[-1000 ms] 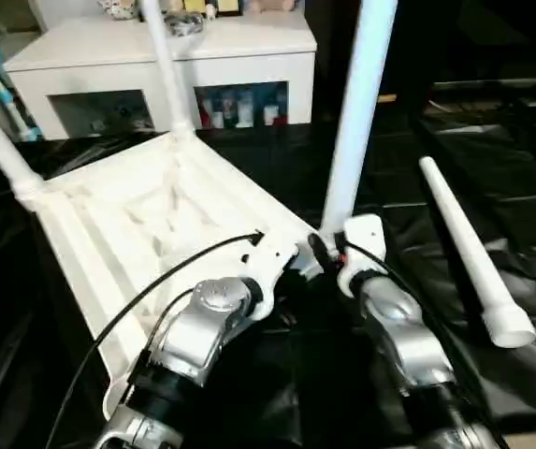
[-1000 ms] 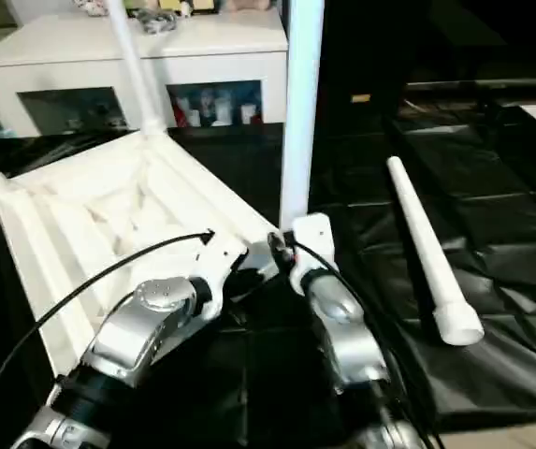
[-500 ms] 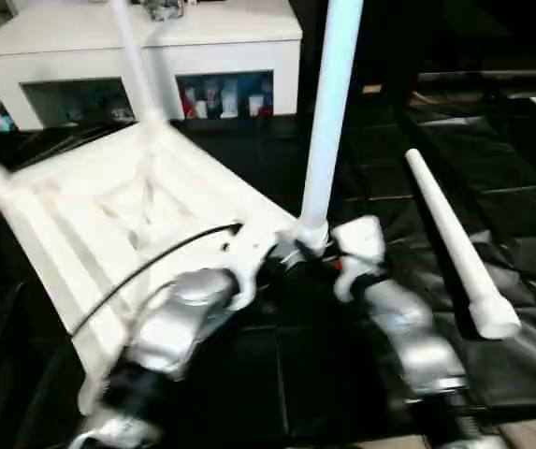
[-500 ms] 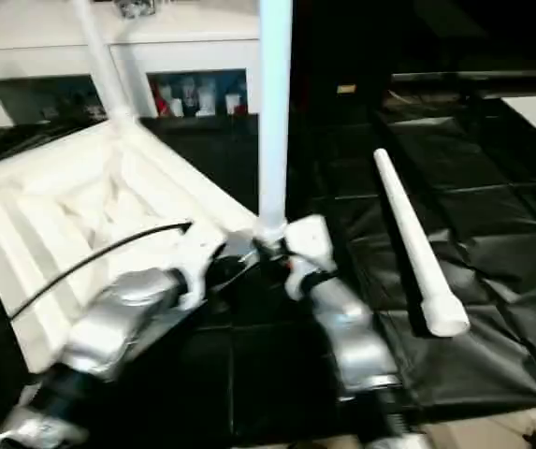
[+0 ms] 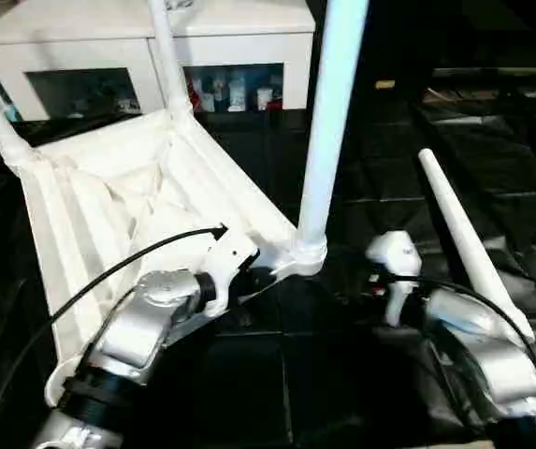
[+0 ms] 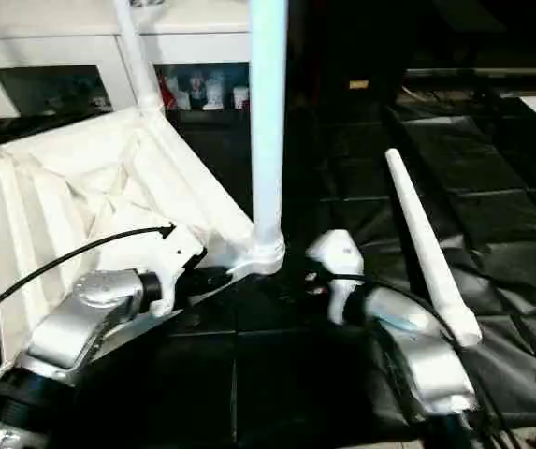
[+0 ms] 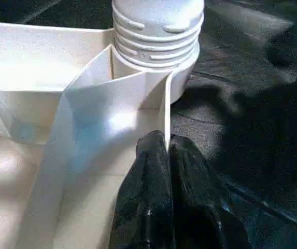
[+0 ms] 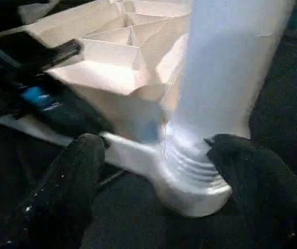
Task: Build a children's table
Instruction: Rotate leg to tighten
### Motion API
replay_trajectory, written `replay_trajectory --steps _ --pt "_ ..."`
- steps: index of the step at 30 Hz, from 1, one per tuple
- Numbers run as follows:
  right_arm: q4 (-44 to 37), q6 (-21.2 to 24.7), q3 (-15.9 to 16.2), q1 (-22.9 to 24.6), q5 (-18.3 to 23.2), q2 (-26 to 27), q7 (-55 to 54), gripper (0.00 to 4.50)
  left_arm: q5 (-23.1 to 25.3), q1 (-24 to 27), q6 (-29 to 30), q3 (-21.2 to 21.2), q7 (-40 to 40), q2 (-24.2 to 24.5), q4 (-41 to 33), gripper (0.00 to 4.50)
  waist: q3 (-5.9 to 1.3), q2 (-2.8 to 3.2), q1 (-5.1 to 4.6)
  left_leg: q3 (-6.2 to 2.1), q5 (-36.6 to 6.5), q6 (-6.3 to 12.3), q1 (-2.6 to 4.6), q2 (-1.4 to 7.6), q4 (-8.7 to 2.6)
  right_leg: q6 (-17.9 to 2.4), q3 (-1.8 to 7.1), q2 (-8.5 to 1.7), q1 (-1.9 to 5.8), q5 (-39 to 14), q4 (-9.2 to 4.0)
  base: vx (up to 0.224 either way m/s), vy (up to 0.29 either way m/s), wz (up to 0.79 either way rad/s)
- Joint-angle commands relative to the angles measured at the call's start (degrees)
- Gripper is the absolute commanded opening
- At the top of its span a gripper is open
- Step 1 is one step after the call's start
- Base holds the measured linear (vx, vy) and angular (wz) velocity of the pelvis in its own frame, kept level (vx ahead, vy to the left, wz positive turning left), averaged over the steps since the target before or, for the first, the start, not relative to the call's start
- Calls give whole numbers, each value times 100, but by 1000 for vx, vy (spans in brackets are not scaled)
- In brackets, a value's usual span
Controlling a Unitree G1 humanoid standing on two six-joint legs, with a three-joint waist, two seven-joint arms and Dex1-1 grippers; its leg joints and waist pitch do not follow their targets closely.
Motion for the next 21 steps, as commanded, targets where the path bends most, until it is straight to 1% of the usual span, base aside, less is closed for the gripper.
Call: replay_trajectory --steps 1,2,3,4,5,6,7,8,9,10,11,12,13,14,15,16,17,18,20,21 --pt "155 -176 75 -216 -31 104 -40 377 -86 115 -1 -167 -243 81 -173 0 -300 -42 13 -106 -896 494 -19 309 -401 -1173 315 -480 278 -1776 -465 0 0 0" --pt "169 -176 86 -238 -16 111 -20 377 -47 129 -6 -176 -219 105 -173 0 -320 -116 22 -109 -801 511 -20 323 -394 -1179 322 -486 294 -1600 -428 0 0 0" --pt "132 -112 138 -278 -28 109 27 377 -73 218 34 -163 -233 200 -285 0 -347 -201 25 -89 -636 555 -4 331 -374 -1222 324 -472 296 -1307 -402 0 0 0" --pt "135 -111 139 -277 -27 112 28 377 -79 224 33 -160 -237 202 -287 0 -344 -169 37 -113 -533 572 -33 335 -383 -1262 326 -489 323 -1151 -348 0 0 0" --pt "165 -65 158 -237 -26 146 31 377 -135 337 50 -112 -250 237 -359 0 -325 -178 51 -92 -459 629 -13 331 -379 -1279 327 -481 285 -1054 -355 0 0 0" --pt "165 -64 158 -236 -26 146 31 377 -135 339 50 -112 -250 237 -361 0 -366 -183 45 -90 -406 637 3 337 -365 -1317 328 -485 304 -938 -331 0 0 0" --pt "142 -58 207 -214 -81 81 73 377 -123 357 124 -109 -225 257 -439 0 -364 -269 28 -73 -321 672 4 337 -360 -1364 327 -476 306 -750 -324 0 0 0" --pt "126 -13 213 -176 -77 -27 185 377 -204 335 223 -73 -226 222 -537 0 -317 -318 24 -70 -306 707 -18 330 -373 -1364 326 -478 304 -737 -318 0 0 0" --pt "156 -2 192 -157 -86 -46 189 377 -198 323 224 -64 -201 225 -543 0 -301 -286 40 -73 -423 696 -10 327 -377 -1327 333 -496 304 -969 -340 0 0 0" --pt "156 -2 192 -157 -86 -46 189 377 -198 323 224 -64 -201 225 -543 0 -342 -161 63 -86 -435 654 13 333 -363 -1344 336 -509 314 -1000 -328 0 0 0" --pt "189 -154 232 -153 -228 -137 174 377 -142 295 190 -83 -172 266 -458 0 -334 -189 32 -69 -426 615 19 330 -355 -1364 337 -475 297 -851 -347 0 0 0" --pt "179 -201 246 -152 -274 -170 169 377 -131 287 183 -89 -172 275 -437 0 -306 -126 25 -73 -544 569 21 328 -372 -1393 333 -452 286 -780 -364 0 0 0" --pt "125 -194 219 -146 -266 -210 170 377 -113 265 177 -114 -181 281 -416 0 -312 -46 32 -90 -579 535 18 323 -366 -1426 337 -461 303 -720 -336 0 0 0" --pt "30 -124 131 -126 -161 -227 181 377 -101 230 150 -160 -232 287 -369 0 -325 -50 29 -83 -622 523 20 313 -355 -1480 343 -462 320 -623 -336 0 0 0" --pt "-48 -104 41 -73 -123 -256 128 377 -80 203 81 -213 -276 279 -306 0 -335 -41 38 -82 -629 535 15 303 -346 -1509 346 -462 336 -575 -333 0 0 0" --pt "-144 -88 -12 2 -85 -285 116 377 -68 171 56 -258 -321 288 -276 0 -333 -68 35 -76 -630 551 7 297 -347 -1497 347 -457 346 -570 -349 0 0 0" --pt "-200 -80 -36 43 -71 -303 108 377 -65 146 49 -280 -351 297 -260 0 -360 -85 54 -88 -568 564 7 302 -341 -1495 345 -467 371 -545 -327 0 0 0" --pt "-234 -122 -10 109 -100 -269 54 377 -89 132 71 -278 -401 334 -295 0 -350 -84 62 -84 -528 587 -2 305 -338 -1486 345 -466 361 -550 -327 0 0 0" --pt "-232 -134 -1 118 -109 -256 37 377 -97 133 81 -274 -410 343 -309 0 -362 -74 61 -89 -496 591 6 311 -336 -1509 332 -462 357 -553 -319 0 0 0" --pt "-172 -190 25 114 -132 -218 25 377 -105 147 120 -279 -433 381 -363 0 -372 -103 67 -92 -460 606 2 314 -333 -1532 331 -468 363 -530 -305 0 0 0"
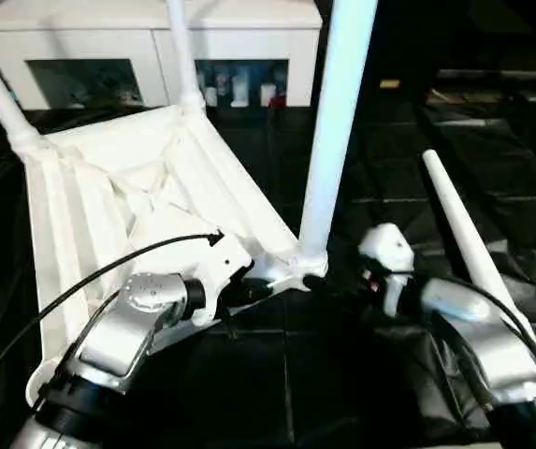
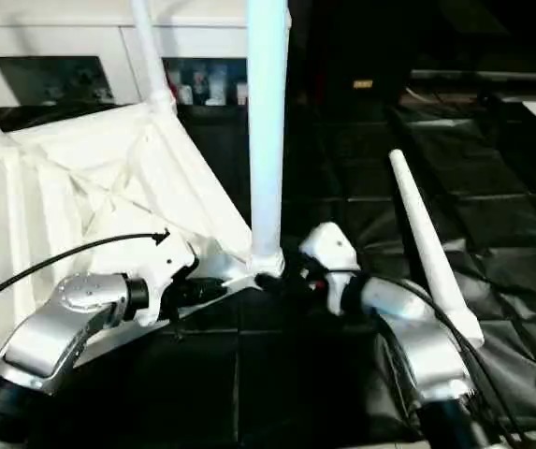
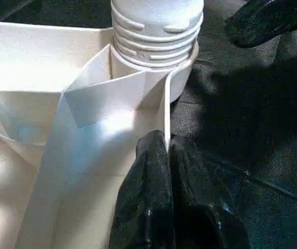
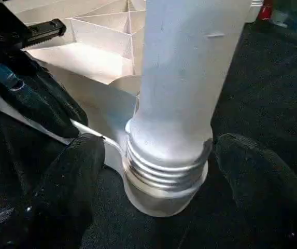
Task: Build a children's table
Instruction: Rotate leg to tighten
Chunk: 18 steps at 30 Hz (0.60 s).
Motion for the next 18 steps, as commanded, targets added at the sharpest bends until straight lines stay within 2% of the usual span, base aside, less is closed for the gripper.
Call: replay_trajectory --steps 1,2,3,4,5,7,10,12,14,15,16,18 --pt "-26 -95 -4 17 11 33 -25 377 -30 50 128 -154 -167 64 -81 0 -399 -49 17 -95 -470 595 -19 315 -356 -1522 321 -465 363 -546 -313 0 0 0" --pt "17 -175 74 26 -38 43 44 377 -79 132 211 -151 -201 134 -220 0 -408 -41 25 -98 -465 596 -8 321 -353 -1521 320 -476 360 -598 -308 0 0 0" --pt "24 -188 80 24 -45 42 51 377 -93 143 218 -152 -213 144 -237 0 -418 -91 19 -91 -454 601 -8 327 -349 -1516 320 -477 364 -605 -309 0 0 0" --pt "35 -208 89 20 -55 42 62 377 -115 160 227 -154 -231 161 -263 0 -411 -59 30 -92 -448 607 -5 323 -349 -1502 321 -480 351 -662 -311 0 0 0" --pt "104 -265 129 -7 -54 25 152 377 -160 234 243 -143 -233 188 -314 0 -440 -26 40 -94 -392 600 9 326 -335 -1523 323 -479 355 -566 -289 0 0 0" --pt "138 -293 141 -37 -45 19 185 377 -164 257 231 -147 -229 193 -317 0 -443 -35 42 -90 -346 627 0 320 -330 -1564 320 -466 358 -401 -276 0 0 0" --pt "159 -207 120 -86 74 22 311 377 -189 243 317 -229 -268 166 -391 0 -453 -108 71 -88 -290 679 -9 317 -320 -1571 321 -478 373 -366 -250 0 0 0" --pt "288 -196 86 -205 127 56 349 377 -193 170 410 -273 -267 148 -459 0 -435 -81 89 -90 -338 672 -1 321 -321 -1548 320 -480 352 -474 -267 0 0 0" --pt "399 -289 118 -269 53 70 336 377 -193 151 430 -283 -282 182 -505 0 -428 -89 93 -88 -448 608 -3 311 -324 -1525 317 -476 349 -670 -283 0 0 0" --pt "512 -355 124 -337 29 98 341 377 -243 111 368 -260 -370 199 -446 0 -413 -40 99 -92 -542 543 1 311 -324 -1499 322 -481 339 -820 -298 0 0 0" --pt "694 -491 136 -386 -30 137 328 377 -213 70 183 -289 -469 243 -272 0 -443 -34 105 -89 -620 485 17 302 -311 -1467 322 -479 340 -937 -311 0 0 0" --pt "814 -577 156 -402 -79 157 327 377 -127 21 57 -346 -493 284 -105 0 -434 -56 117 -88 -715 404 12 291 -319 -1410 326 -468 340 -1040 -320 0 0 0"
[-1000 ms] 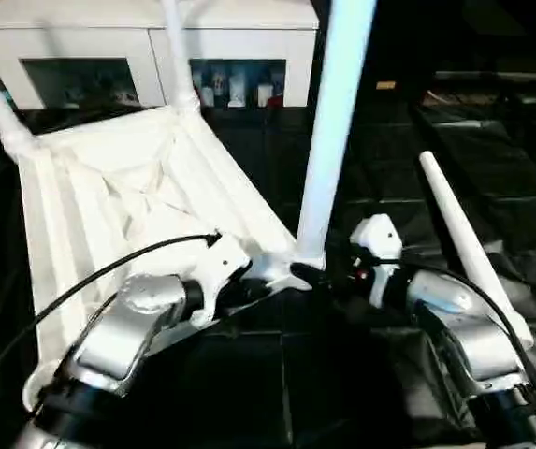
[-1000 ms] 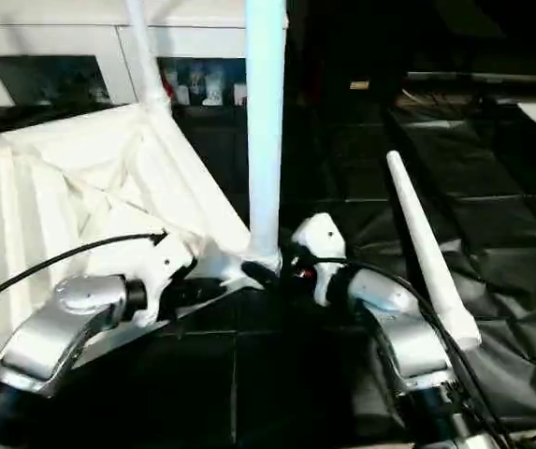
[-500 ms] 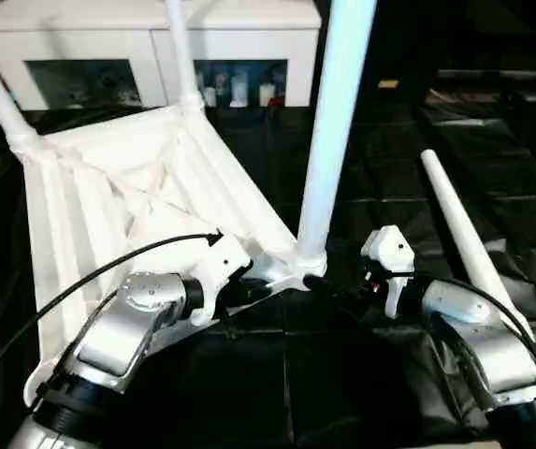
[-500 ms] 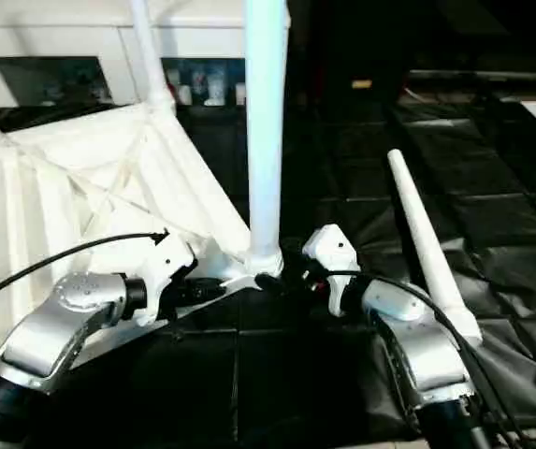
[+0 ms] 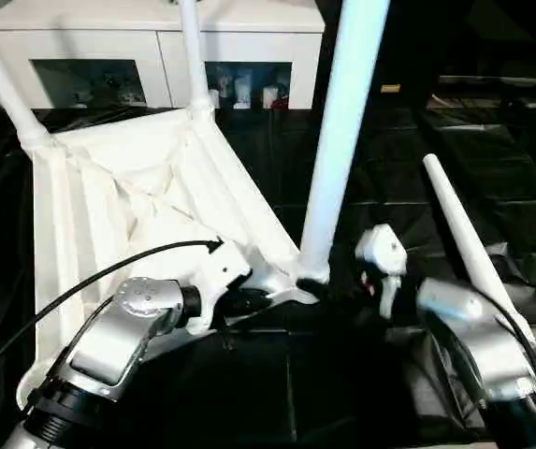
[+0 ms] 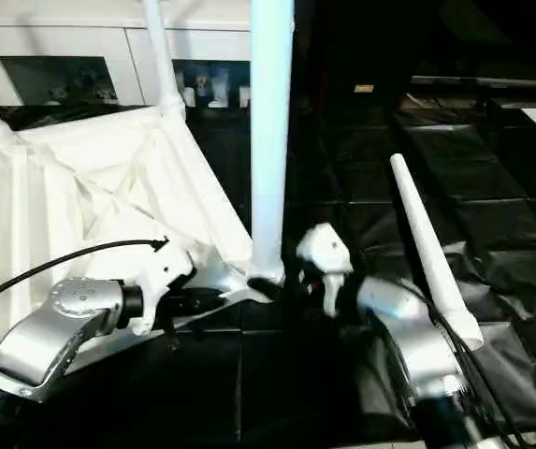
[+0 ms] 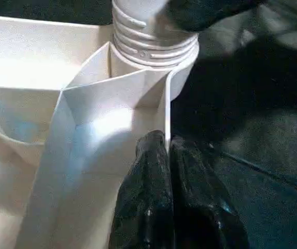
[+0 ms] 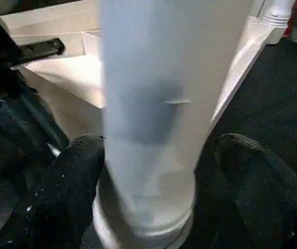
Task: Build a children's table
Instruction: Rotate leg to tighten
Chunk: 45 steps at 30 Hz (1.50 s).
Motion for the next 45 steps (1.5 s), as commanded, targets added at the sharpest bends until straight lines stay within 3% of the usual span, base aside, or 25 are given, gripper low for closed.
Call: replay_trajectory --steps 1,4,10,12,13,20,21,22,25,26,29,32,35,45 --pt "105 -90 59 6 -67 6 61 377 16 -50 -71 -125 -88 26 134 0 -403 -12 14 -82 -724 401 7 291 -385 -1387 325 -458 323 -1045 -396 0 0 0" --pt "-22 4 123 91 4 -44 243 377 -102 -70 89 -45 -70 -23 34 0 -398 -46 46 -80 -727 407 4 298 -392 -1364 327 -462 333 -1067 -381 0 0 0" --pt "221 -141 183 -13 7 -24 404 377 -103 -114 21 -38 -92 25 90 0 -429 -56 58 -93 -607 435 -12 295 -383 -1336 317 -471 345 -1053 -363 0 0 0" --pt "312 -170 187 -62 -27 26 389 377 -109 -120 -5 -18 -103 34 124 0 -448 -10 65 -95 -552 437 -13 293 -370 -1367 316 -471 347 -956 -350 0 0 0" --pt "338 -162 183 -83 -34 47 372 377 -104 -123 -14 -14 -109 42 136 0 -453 -32 55 -91 -540 446 -14 291 -369 -1390 312 -461 347 -881 -349 0 0 0" --pt "439 -142 156 -94 0 75 413 377 -112 -138 -16 -60 -154 67 186 0 -452 -12 59 -94 -552 426 -14 292 -367 -1416 313 -460 355 -821 -338 0 0 0" --pt "439 -142 156 -94 0 75 413 350 -112 -138 -16 -60 -154 67 186 0 -455 -14 58 -91 -546 429 -13 292 -366 -1423 313 -459 355 -803 -338 0 0 0" --pt "456 -126 118 -94 42 90 422 342 -119 -143 -18 -69 -169 70 198 0 -449 21 58 -95 -565 424 -10 292 -366 -1436 311 -457 351 -783 -339 0 0 0" --pt "468 -117 85 -99 76 118 415 337 -121 -147 -32 -87 -194 89 214 0 -448 37 59 -98 -611 409 -8 291 -368 -1468 312 -455 354 -736 -336 0 0 0" --pt "466 -126 77 -98 73 126 398 308 -122 -149 -31 -90 -200 95 216 0 -446 37 54 -98 -629 406 -9 290 -370 -1470 311 -452 354 -736 -340 0 0 0" --pt "457 -120 78 -88 79 139 390 294 -121 -166 -30 -107 -220 111 242 0 -451 34 54 -98 -667 381 -1 291 -369 -1486 310 -452 360 -724 -341 0 0 0" --pt "451 -132 80 -60 81 155 381 268 -113 -190 -24 -121 -244 119 281 0 -443 69 54 -107 -713 354 -3 288 -374 -1495 308 -451 365 -723 -338 0 0 0" --pt "432 -133 79 -30 76 163 373 264 -110 -207 -20 -124 -261 122 302 0 -440 57 49 -103 -765 335 3 285 -377 -1480 307 -448 365 -780 -352 0 0 0" --pt "427 -124 39 67 73 199 281 262 -98 -232 -34 -160 -310 144 384 0 -437 102 53 -111 -829 304 11 288 -382 -1496 307 -449 365 -787 -361 0 0 0"
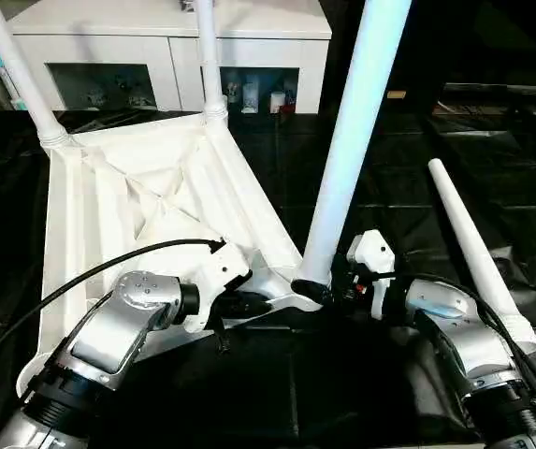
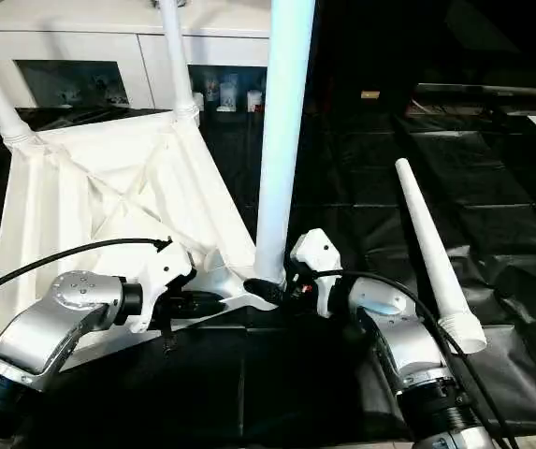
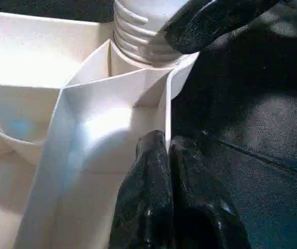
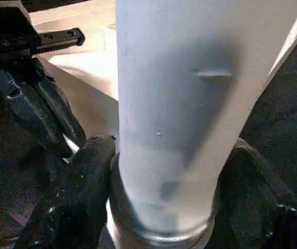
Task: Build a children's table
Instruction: Rotate leg to tighten
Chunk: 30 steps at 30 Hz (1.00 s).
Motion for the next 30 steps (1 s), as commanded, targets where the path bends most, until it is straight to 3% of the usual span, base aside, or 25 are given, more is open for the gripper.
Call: replay_trajectory --steps 1,4,8,9,10,13,14,16,17,22,28,29,30 --pt "-6 30 -30 101 43 28 -14 262 4 -52 36 -104 -49 31 60 0 -409 64 5 -107 -835 346 -10 284 -395 -1482 306 -442 345 -792 -379 0 0 0" --pt "192 117 -190 41 -61 259 -609 262 -14 -106 90 -51 66 -80 169 0 -399 73 2 -106 -924 334 -12 277 -404 -1418 304 -448 340 -1036 -410 0 0 0" --pt "470 120 -379 -84 -190 544 -1343 262 21 -213 121 8 293 -270 393 0 -379 80 -37 -127 -1199 153 -5 257 -435 -1173 285 -453 333 -1768 -482 0 0 0" --pt "674 275 -562 -192 -252 863 -2083 262 102 -373 100 64 635 -554 747 0 -376 105 -53 -119 -1245 129 15 250 -432 -1099 291 -446 301 -1906 -513 0 0 0" --pt "674 275 -562 -192 -252 863 -2083 262 102 -373 100 64 635 -554 747 0 -361 103 -74 -107 -1306 117 19 239 -431 -1077 293 -436 277 -2011 -538 0 0 0" --pt "926 372 -686 -354 -314 1226 -2787 262 149 -594 134 139 1030 -923 1188 0 -363 108 -103 -141 -1482 23 18 222 -450 -908 265 -447 291 -2365 -577 0 0 0" --pt "1190 485 -712 -528 -485 1473 -3426 262 237 -782 142 212 1467 -1224 1569 0 -348 155 -121 -140 -1591 2 37 229 -456 -862 260 -431 250 -2439 -608 0 0 0" --pt "1661 584 -786 -819 -717 1851 -4395 262 353 -1098 10 412 2300 -1710 2209 0 -365 142 -155 -153 -1677 -65 60 197 -443 -840 243 -433 256 -2529 -617 0 0 0" --pt "1661 584 -786 -819 -717 1851 -4395 262 353 -1098 10 412 2300 -1710 2209 0 -358 133 -173 -152 -1701 -63 61 180 -434 -785 229 -430 240 -2650 -640 0 0 0" --pt "2492 536 -1071 -1352 -669 2436 -5458 262 419 -1615 -352 646 3020 -2277 3171 0 -389 123 -155 -153 -1658 57 55 184 -437 -654 228 -433 236 -2544 -656 0 0 0" --pt "2640 213 -1205 -1529 -630 2572 -5474 262 497 -1708 -394 599 2924 -2282 3350 0 -398 122 -145 -146 -1582 111 14 208 -461 -816 250 -445 259 -2082 -592 0 0 0" --pt "2691 157 -1246 -1570 -578 2578 -5391 318 506 -1718 -424 589 2883 -2266 3438 0 -398 120 -144 -146 -1591 126 10 207 -465 -825 245 -446 264 -2104 -592 0 0 0" --pt "2693 148 -1247 -1574 -578 2575 -5382 332 505 -1718 -424 589 2874 -2264 3446 0 -398 111 -145 -140 -1634 136 22 202 -460 -818 247 -452 259 -2200 -602 0 0 0"
